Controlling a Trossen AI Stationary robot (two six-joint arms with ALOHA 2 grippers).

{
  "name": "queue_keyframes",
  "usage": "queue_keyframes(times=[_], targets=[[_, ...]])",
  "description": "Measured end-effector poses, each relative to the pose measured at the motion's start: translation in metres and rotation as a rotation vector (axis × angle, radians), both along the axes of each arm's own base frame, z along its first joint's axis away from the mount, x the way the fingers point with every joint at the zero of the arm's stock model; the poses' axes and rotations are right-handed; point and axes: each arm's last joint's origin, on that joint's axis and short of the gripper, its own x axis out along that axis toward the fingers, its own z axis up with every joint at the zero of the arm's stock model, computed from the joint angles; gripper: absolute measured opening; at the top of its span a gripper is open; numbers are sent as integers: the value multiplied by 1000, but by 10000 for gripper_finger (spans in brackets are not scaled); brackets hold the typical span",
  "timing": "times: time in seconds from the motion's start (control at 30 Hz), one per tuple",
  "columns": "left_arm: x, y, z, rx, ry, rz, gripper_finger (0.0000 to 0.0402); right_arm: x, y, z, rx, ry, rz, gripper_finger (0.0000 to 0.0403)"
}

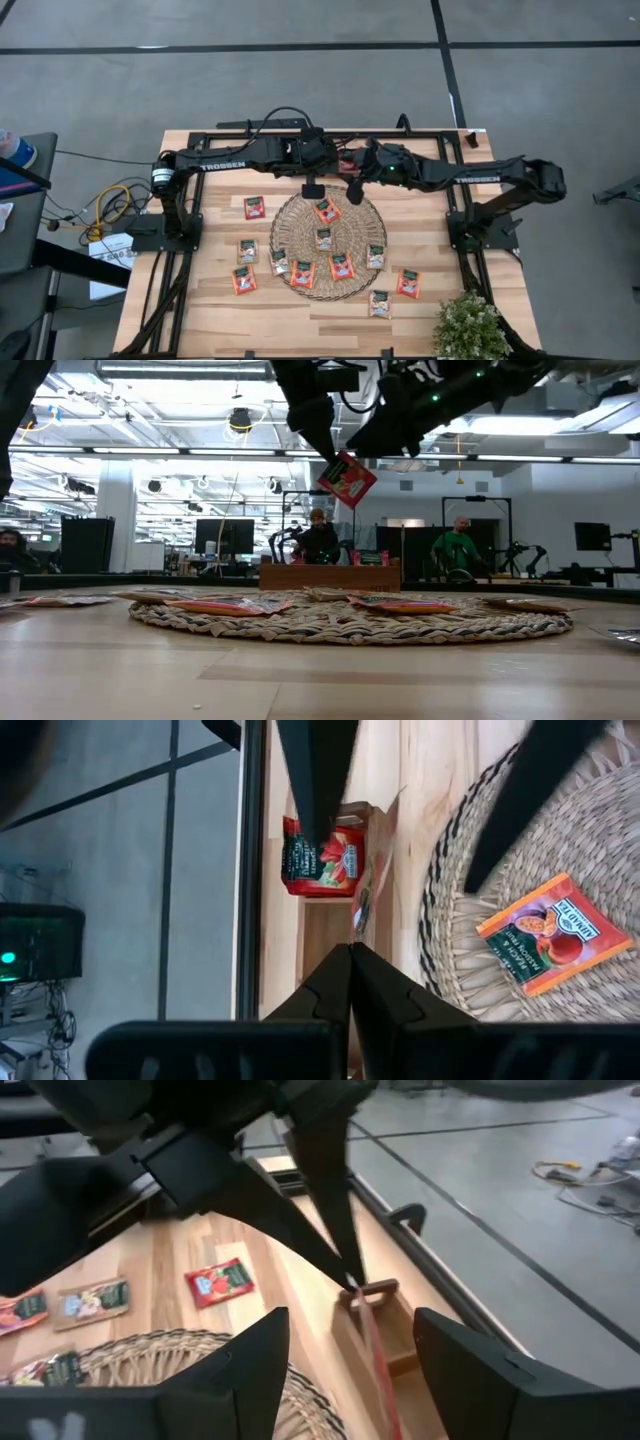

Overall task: Pick & Place Tea
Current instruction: Put the red tea bag into the right section of the wooden organizer

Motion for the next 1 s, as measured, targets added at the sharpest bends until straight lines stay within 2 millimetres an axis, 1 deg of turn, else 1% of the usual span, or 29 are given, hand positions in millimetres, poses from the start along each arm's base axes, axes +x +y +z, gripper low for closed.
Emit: queue_keyframes(times=[0.27,0.57,0.73,1.0], targets=[[0,0,0,-1,-5,-2,0,14,-4,-5,8,21,6,188],[0,0,0,-1,-4,-2,0,15,-9,-3,7,16,-8,158],[0,0,0,-1,-4,-2,0,15,-9,-3,7,16,-10,132],[1,0,0,-17,-8,-14,0,14,-12,-3,16,13,-23,76]])
